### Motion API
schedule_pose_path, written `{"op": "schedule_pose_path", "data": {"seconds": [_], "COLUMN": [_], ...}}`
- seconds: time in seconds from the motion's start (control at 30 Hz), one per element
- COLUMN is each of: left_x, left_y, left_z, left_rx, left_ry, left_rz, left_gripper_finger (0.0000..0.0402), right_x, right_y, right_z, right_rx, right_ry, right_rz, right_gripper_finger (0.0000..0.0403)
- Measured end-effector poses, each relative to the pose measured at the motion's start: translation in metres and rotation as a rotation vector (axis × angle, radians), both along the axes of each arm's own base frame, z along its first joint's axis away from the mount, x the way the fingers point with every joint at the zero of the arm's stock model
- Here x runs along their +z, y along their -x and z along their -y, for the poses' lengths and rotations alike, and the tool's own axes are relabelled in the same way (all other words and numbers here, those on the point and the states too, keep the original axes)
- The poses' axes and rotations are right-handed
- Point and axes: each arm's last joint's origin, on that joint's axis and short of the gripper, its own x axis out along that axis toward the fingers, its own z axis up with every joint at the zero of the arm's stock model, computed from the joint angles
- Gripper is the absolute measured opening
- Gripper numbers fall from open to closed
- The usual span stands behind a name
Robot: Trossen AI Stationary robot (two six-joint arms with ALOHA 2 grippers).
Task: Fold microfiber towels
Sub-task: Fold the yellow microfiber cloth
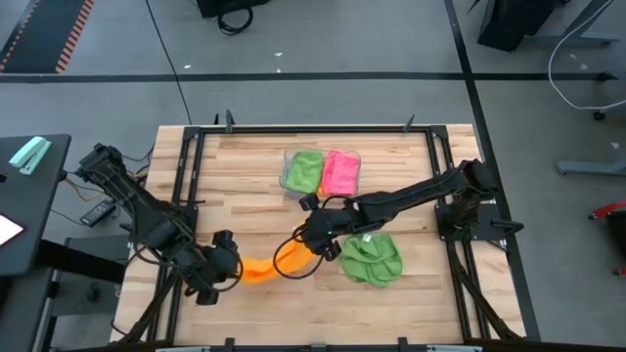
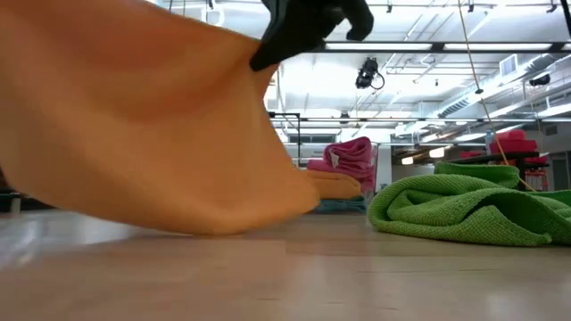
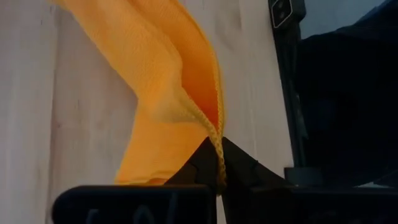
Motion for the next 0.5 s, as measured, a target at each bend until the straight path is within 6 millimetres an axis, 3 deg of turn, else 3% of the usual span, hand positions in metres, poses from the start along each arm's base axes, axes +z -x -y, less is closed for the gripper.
{"op": "schedule_pose_path", "data": {"seconds": [0.27, 0.5], "left_x": [-0.0048, -0.0052], "left_y": [0.0049, 0.0054], "left_z": [-0.0069, -0.0075], "left_rx": [0.03, 0.01], "left_ry": [-0.1, -0.124], "left_rz": [-0.044, -0.044], "left_gripper_finger": [0.0028, 0.0009], "right_x": [-0.0014, 0.0014], "right_y": [0.0031, 0.0045], "right_z": [0.0011, 0.0017], "right_rx": [-0.014, -0.019], "right_ry": [0.009, 0.013], "right_rz": [-0.031, -0.026], "right_gripper_finger": [0.0001, 0.0001]}}
